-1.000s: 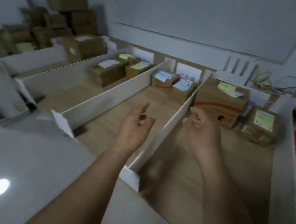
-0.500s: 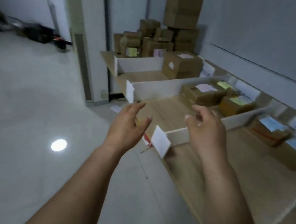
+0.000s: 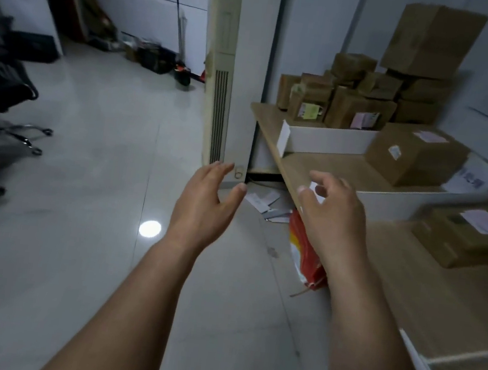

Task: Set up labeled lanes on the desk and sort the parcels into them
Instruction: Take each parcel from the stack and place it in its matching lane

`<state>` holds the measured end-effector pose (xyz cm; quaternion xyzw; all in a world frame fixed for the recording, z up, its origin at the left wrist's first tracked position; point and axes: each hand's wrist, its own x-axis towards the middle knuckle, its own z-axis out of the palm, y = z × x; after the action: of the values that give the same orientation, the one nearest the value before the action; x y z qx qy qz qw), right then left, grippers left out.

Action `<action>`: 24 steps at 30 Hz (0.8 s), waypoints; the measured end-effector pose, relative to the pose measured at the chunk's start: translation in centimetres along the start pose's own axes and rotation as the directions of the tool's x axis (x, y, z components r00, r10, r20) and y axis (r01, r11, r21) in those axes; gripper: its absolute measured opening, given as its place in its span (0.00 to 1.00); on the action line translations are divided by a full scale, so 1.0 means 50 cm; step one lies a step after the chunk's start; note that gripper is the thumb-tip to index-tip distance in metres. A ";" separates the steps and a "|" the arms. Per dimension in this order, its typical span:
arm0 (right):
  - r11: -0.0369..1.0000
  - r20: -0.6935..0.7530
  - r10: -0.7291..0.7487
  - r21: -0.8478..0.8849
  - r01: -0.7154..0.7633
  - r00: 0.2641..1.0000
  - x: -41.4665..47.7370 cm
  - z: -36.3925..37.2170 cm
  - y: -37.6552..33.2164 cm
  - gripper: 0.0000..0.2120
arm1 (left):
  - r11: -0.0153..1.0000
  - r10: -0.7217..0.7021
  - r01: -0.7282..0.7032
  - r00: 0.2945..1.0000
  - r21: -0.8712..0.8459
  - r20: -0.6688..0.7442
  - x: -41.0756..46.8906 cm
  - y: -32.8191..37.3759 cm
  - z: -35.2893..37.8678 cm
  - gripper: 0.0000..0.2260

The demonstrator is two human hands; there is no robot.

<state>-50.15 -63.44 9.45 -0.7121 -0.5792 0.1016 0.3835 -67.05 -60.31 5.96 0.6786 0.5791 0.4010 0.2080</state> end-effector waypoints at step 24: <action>0.992 0.063 0.032 0.116 -0.040 0.997 0.800 0.323 0.058 0.19 | 0.994 -0.006 0.001 0.999 0.105 0.049 0.792 -0.136 0.248 0.22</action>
<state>-45.14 -20.51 8.44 -0.6952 -0.5708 0.1641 0.4049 -61.22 -18.65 5.56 0.6972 0.5954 0.3529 0.1867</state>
